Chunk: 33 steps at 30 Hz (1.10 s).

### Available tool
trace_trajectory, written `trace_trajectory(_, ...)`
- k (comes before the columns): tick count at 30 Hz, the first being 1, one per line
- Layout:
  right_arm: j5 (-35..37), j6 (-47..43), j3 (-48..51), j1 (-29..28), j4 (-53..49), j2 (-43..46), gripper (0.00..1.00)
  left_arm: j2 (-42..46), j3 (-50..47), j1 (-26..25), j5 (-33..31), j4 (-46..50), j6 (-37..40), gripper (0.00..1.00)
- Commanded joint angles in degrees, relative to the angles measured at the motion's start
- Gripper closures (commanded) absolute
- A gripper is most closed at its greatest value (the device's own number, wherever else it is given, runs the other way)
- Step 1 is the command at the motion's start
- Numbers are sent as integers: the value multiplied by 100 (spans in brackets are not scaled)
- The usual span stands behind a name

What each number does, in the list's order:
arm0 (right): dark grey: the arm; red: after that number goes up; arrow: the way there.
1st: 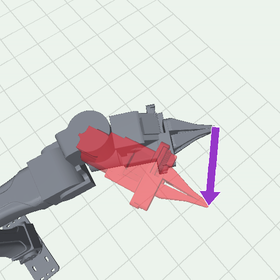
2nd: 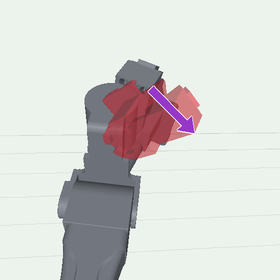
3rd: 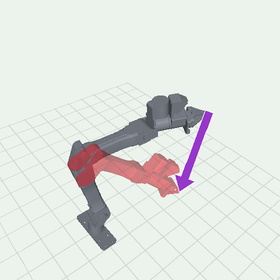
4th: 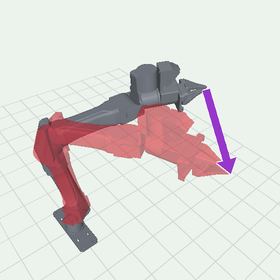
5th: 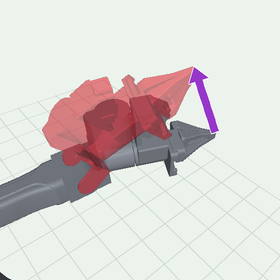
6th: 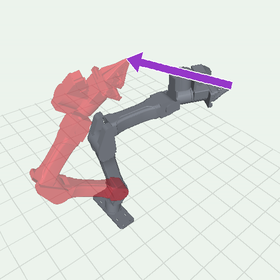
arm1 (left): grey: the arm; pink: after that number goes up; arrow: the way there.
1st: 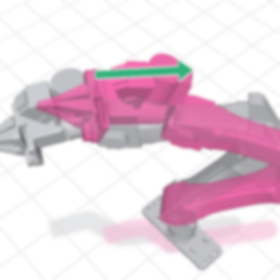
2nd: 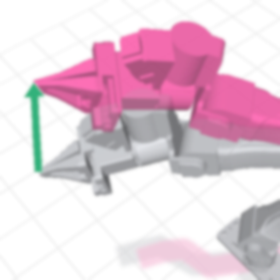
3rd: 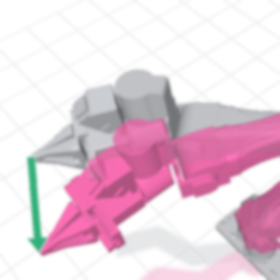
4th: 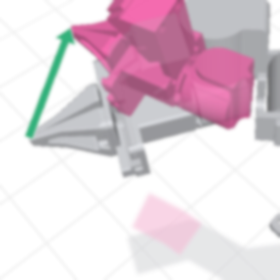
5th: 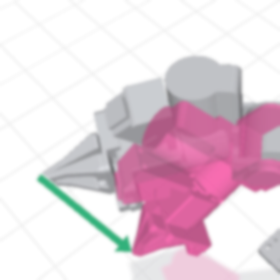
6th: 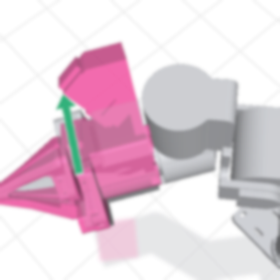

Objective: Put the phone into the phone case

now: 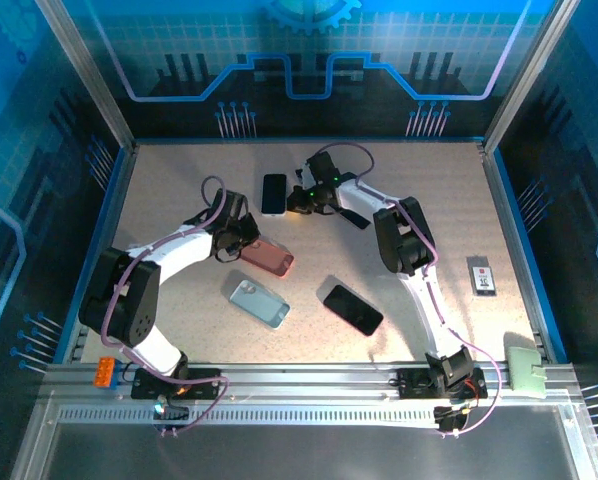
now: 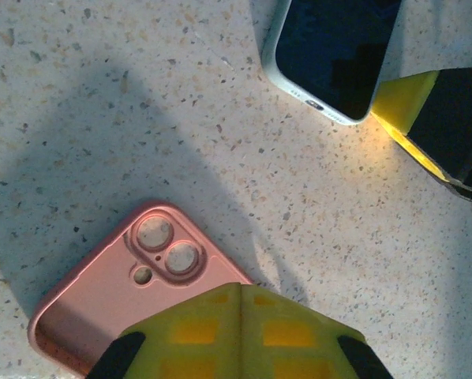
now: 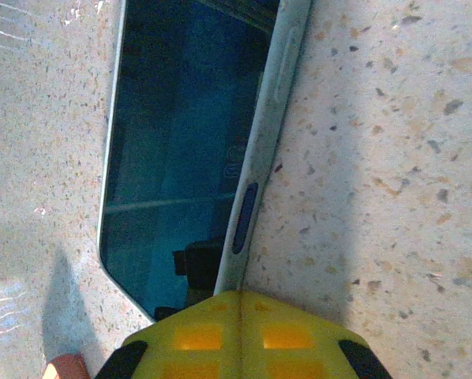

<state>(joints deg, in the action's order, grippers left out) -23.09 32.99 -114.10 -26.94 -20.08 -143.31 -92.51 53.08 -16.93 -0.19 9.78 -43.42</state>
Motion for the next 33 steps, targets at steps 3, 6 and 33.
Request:
trace_trajectory(3,99,-88,219,-8,-229,184,100,165,-132,76,82,-37,44,100)
trace_trajectory(6,173,-323,606,84,-255,683,96,250,-192,76,72,-46,26,100)
trace_trajectory(33,983,-2049,451,1879,-1830,1085,37,638,-561,-302,-37,-70,-260,96)
